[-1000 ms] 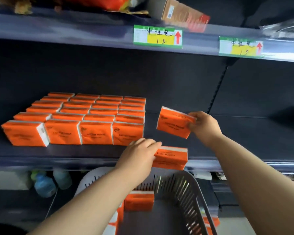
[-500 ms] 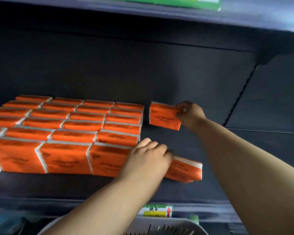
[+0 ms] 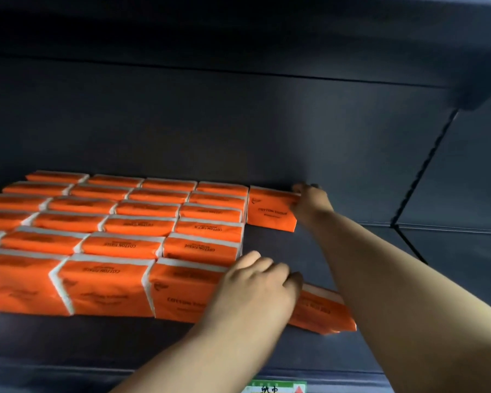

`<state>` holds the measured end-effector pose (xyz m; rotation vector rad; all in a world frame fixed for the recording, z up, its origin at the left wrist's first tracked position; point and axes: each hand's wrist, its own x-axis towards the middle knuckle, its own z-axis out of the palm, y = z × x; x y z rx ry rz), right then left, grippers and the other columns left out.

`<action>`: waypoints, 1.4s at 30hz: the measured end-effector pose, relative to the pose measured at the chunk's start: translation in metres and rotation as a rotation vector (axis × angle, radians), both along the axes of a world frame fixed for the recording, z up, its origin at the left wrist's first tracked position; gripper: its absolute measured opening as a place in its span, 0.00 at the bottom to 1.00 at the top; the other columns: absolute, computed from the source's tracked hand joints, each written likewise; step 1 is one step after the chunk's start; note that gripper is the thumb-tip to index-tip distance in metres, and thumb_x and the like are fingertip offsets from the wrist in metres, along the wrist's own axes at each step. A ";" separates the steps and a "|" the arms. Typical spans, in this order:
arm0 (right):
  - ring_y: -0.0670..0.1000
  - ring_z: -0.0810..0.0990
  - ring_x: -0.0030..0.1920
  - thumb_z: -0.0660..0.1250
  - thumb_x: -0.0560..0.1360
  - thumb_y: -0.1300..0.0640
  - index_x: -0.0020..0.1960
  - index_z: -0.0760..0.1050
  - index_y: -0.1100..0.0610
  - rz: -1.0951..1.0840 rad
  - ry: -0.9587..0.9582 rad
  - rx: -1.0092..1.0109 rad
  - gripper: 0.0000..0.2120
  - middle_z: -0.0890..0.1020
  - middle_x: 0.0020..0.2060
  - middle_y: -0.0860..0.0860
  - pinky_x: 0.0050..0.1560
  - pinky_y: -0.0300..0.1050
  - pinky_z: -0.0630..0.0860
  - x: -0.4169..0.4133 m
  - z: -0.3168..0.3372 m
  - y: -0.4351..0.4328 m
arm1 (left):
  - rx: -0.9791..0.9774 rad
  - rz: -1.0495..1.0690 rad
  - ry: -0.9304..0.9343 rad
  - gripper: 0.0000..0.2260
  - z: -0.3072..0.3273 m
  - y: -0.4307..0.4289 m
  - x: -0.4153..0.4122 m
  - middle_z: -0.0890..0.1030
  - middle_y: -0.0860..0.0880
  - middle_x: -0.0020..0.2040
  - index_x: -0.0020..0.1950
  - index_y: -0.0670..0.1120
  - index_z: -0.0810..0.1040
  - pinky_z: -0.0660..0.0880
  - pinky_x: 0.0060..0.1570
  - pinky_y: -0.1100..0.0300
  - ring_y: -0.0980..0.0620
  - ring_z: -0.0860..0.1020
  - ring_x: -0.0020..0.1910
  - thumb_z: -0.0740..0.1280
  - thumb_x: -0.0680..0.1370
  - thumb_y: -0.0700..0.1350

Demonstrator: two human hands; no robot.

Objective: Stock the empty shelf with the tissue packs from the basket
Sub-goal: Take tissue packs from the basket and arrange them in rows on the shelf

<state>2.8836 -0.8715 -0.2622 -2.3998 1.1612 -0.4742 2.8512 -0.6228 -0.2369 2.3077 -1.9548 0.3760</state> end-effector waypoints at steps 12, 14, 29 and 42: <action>0.58 0.70 0.66 0.62 0.73 0.66 0.71 0.65 0.52 0.168 0.083 -0.092 0.28 0.66 0.68 0.57 0.60 0.40 0.67 -0.006 0.012 -0.003 | -0.001 -0.012 -0.020 0.25 0.002 -0.004 0.002 0.80 0.55 0.35 0.42 0.51 0.83 0.76 0.39 0.66 0.54 0.79 0.35 0.47 0.64 0.41; 0.57 0.69 0.66 0.63 0.74 0.65 0.71 0.65 0.53 0.175 0.073 -0.106 0.27 0.66 0.69 0.56 0.60 0.39 0.68 -0.011 0.017 -0.001 | -0.027 -0.025 -0.029 0.26 0.005 -0.006 0.004 0.81 0.54 0.39 0.47 0.51 0.83 0.76 0.44 0.64 0.52 0.80 0.40 0.47 0.65 0.40; 0.53 0.76 0.61 0.63 0.76 0.61 0.63 0.73 0.57 0.158 -0.022 -0.151 0.16 0.78 0.61 0.54 0.60 0.39 0.70 -0.058 0.063 0.001 | -0.008 0.183 -0.003 0.15 0.033 -0.082 0.076 0.75 0.51 0.62 0.64 0.51 0.73 0.72 0.58 0.54 0.44 0.74 0.58 0.63 0.77 0.47; 0.55 0.78 0.58 0.60 0.76 0.61 0.63 0.73 0.54 0.167 -0.016 -0.095 0.16 0.78 0.60 0.55 0.57 0.44 0.75 -0.053 0.043 -0.006 | 0.336 0.338 -0.257 0.15 0.007 -0.139 0.089 0.75 0.44 0.63 0.64 0.43 0.73 0.70 0.57 0.53 0.42 0.74 0.62 0.58 0.78 0.35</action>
